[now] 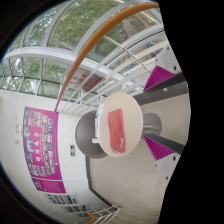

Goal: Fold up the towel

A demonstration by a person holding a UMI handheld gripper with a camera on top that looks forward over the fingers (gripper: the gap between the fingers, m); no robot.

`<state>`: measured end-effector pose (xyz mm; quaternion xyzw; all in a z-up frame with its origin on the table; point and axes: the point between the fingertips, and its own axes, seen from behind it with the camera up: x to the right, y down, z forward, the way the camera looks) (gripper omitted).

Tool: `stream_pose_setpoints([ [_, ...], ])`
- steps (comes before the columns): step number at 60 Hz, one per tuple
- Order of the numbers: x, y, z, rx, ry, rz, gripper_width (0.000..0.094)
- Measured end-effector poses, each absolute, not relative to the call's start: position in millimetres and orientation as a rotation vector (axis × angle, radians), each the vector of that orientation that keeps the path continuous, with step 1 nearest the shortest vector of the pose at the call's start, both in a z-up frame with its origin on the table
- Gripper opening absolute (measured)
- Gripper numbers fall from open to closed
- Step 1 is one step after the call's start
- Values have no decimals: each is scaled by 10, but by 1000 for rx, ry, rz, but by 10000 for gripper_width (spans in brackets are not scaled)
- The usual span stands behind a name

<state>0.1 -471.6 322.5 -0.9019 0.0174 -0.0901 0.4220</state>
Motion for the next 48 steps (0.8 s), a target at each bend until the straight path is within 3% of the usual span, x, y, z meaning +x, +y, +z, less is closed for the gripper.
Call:
stream_pose_setpoints([
  [6,-37,-4740,3098,-2284,36,-222,851],
  [18,-251,-4659,2482,-2336,18,-203,850],
  [19,-260,-4617,2558,-2345,15,-192,848],
  [20,-365,-4591,2393,-2342,14,-185,848],
  [26,-797,-4329,2137,-2360,-3,-107,847],
  [48,-2170,-2065,1108,-2244,-94,17,854],
])
